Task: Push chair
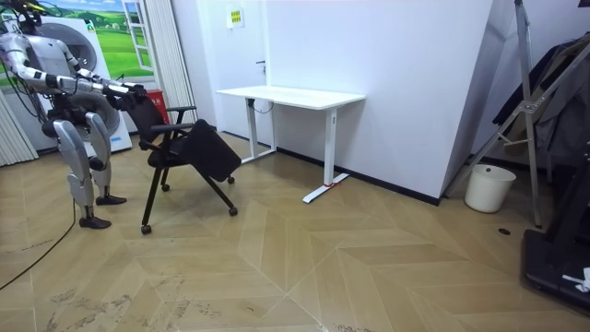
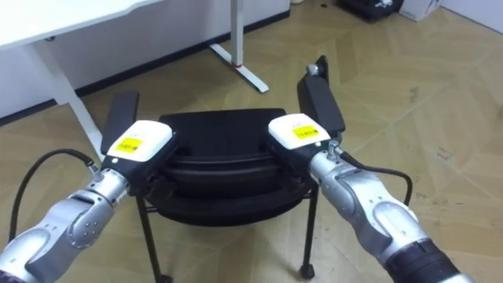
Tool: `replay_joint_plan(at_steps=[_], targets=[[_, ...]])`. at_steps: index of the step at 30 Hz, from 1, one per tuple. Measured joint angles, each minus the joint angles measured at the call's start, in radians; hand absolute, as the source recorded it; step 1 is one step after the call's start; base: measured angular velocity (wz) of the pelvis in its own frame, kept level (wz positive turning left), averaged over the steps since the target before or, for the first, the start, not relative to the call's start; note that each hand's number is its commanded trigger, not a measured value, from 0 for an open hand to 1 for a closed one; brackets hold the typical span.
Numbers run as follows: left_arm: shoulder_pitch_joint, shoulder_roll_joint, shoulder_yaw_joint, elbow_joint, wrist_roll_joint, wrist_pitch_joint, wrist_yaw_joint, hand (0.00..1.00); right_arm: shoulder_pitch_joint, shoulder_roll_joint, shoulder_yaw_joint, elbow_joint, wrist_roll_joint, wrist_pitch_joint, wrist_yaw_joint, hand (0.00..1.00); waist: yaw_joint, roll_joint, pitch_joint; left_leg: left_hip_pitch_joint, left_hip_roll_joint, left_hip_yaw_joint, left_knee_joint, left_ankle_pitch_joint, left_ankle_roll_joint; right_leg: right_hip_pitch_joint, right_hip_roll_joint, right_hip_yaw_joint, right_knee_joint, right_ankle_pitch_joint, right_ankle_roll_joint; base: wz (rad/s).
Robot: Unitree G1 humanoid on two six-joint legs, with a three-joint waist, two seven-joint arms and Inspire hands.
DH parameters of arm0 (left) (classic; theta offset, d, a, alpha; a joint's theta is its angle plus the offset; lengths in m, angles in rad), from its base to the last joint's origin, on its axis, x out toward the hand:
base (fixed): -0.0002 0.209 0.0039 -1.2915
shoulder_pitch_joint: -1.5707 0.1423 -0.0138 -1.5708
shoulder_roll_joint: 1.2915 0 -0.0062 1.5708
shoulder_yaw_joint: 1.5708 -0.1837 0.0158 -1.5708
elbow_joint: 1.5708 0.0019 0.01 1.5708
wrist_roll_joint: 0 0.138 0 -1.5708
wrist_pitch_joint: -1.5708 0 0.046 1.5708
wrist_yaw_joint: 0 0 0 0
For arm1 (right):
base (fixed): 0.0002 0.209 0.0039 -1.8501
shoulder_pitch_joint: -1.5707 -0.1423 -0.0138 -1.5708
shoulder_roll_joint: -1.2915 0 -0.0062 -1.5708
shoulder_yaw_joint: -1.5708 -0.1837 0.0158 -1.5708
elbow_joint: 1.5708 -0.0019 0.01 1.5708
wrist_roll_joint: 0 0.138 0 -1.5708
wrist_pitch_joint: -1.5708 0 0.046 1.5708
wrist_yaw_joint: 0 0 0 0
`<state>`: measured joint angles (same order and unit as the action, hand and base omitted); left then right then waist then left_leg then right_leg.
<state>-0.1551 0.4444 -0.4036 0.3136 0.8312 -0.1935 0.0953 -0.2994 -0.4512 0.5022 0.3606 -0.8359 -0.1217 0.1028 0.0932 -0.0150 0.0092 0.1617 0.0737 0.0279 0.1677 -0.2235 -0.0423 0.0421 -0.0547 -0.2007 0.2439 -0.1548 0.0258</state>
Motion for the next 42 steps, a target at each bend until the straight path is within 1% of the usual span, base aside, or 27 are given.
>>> replay_joint_plan(at_steps=[1,2,3,7,9,13,18,26,30,32,35,37,38,40,42], targets=[[0.000,0.001,0.000,0.000,0.000,-0.003,0.000,1.00,0.000,0.000,0.002,0.008,-0.005,-0.010,-0.011,1.00,0.000,0.001,0.0003,0.000,0.000,0.000,0.000,0.000,0.000,0.000,0.000,-0.001,-0.002,0.000,0.000,0.00],[0.000,0.004,0.000,0.000,0.000,-0.011,0.000,1.00,0.001,0.000,0.006,0.022,-0.022,-0.030,-0.038,1.00,0.001,0.000,0.0005,-0.001,0.000,0.000,-0.001,0.000,0.000,0.000,0.000,-0.001,-0.003,0.000,0.000,0.00],[0.002,0.009,0.004,0.000,0.000,-0.017,0.001,1.00,0.003,0.000,0.006,0.022,-0.032,-0.042,-0.045,1.00,0.001,-0.001,0.0002,-0.001,0.000,0.000,-0.001,0.000,0.000,0.001,0.000,-0.001,-0.004,0.000,0.000,0.00],[0.007,0.013,0.009,0.001,0.000,-0.026,0.002,1.00,0.006,0.000,0.006,0.026,-0.039,-0.057,-0.056,1.00,0.001,-0.002,0.0003,0.002,-0.002,0.000,-0.002,0.000,0.000,0.005,-0.001,-0.001,-0.008,-0.001,0.001,0.00],[0.008,0.016,0.009,0.002,0.000,-0.029,0.002,1.00,0.006,0.000,0.005,0.030,-0.043,-0.071,-0.059,1.00,0.000,-0.002,0.0003,0.005,-0.001,-0.001,-0.002,0.000,0.000,0.009,-0.001,-0.003,-0.010,-0.001,0.002,0.00],[0.008,0.017,0.012,0.002,0.002,-0.033,0.002,1.00,0.006,-0.001,0.002,0.032,-0.047,-0.078,-0.065,1.00,-0.001,-0.003,0.0001,0.003,-0.002,-0.001,-0.002,0.000,0.000,0.008,-0.002,-0.004,-0.010,-0.002,0.003,0.00],[0.008,0.017,0.012,0.001,0.002,-0.036,0.002,1.00,0.006,-0.001,-0.009,0.040,-0.056,-0.098,-0.066,1.00,-0.001,-0.003,-0.0002,0.001,-0.002,-0.001,-0.001,0.000,0.000,0.009,-0.002,-0.006,-0.010,-0.002,0.003,0.00],[0.008,0.016,0.017,0.001,0.005,-0.039,0.001,1.00,0.007,0.000,-0.013,0.041,-0.056,-0.103,-0.066,1.00,-0.002,-0.003,-0.0005,-0.002,-0.002,0.001,-0.001,0.000,0.000,0.008,-0.002,0.000,-0.009,-0.003,0.004,0.00],[0.008,0.018,0.025,0.000,0.006,-0.047,-0.001,1.00,0.008,0.000,-0.016,0.039,-0.065,-0.116,-0.075,1.00,-0.002,-0.004,-0.0019,-0.007,-0.002,0.002,0.001,0.000,0.000,0.002,-0.002,-0.001,-0.009,-0.003,0.004,0.00],[0.008,0.025,0.029,-0.003,0.005,-0.049,-0.001,1.00,0.009,0.000,-0.016,0.035,-0.070,-0.119,-0.084,1.00,-0.005,-0.004,-0.0033,-0.015,-0.001,0.002,0.004,0.000,0.000,-0.006,-0.003,-0.001,-0.006,-0.003,0.004,0.00],[0.009,0.025,0.030,-0.002,0.005,-0.049,-0.001,1.00,0.011,0.002,-0.016,0.038,-0.077,-0.121,-0.093,1.00,-0.008,-0.004,-0.0032,-0.020,-0.001,0.002,0.016,0.000,0.000,-0.003,-0.004,-0.006,-0.004,-0.003,0.004,0.02],[0.013,0.023,0.028,0.000,0.005,-0.048,-0.001,1.00,0.011,0.006,-0.016,0.055,-0.077,-0.132,-0.106,1.00,-0.017,-0.004,-0.0028,-0.017,0.000,0.001,0.021,0.000,0.000,0.008,-0.005,-0.015,-0.005,-0.003,0.004,0.15],[0.019,0.021,0.028,0.000,0.005,-0.046,-0.001,1.00,0.011,0.008,-0.016,0.064,-0.078,-0.141,-0.111,1.00,-0.028,-0.003,-0.0028,-0.015,0.001,0.002,0.022,0.000,0.000,0.014,-0.007,-0.023,-0.005,-0.003,0.004,0.21],[0.023,0.021,0.031,0.000,0.005,-0.047,0.001,1.00,0.012,0.010,-0.017,0.074,-0.079,-0.148,-0.124,1.00,-0.034,-0.004,-0.0022,-0.016,0.001,0.007,0.023,0.000,0.000,0.014,-0.008,-0.024,-0.004,-0.007,0.003,0.08],[0.025,0.014,0.037,0.009,0.005,-0.050,0.002,1.00,0.011,0.017,-0.018,0.082,-0.093,-0.149,-0.136,1.00,-0.033,-0.003,-0.0010,-0.019,0.001,0.024,0.039,0.000,0.000,0.010,-0.012,-0.022,0.012,-0.011,0.002,-0.02]])
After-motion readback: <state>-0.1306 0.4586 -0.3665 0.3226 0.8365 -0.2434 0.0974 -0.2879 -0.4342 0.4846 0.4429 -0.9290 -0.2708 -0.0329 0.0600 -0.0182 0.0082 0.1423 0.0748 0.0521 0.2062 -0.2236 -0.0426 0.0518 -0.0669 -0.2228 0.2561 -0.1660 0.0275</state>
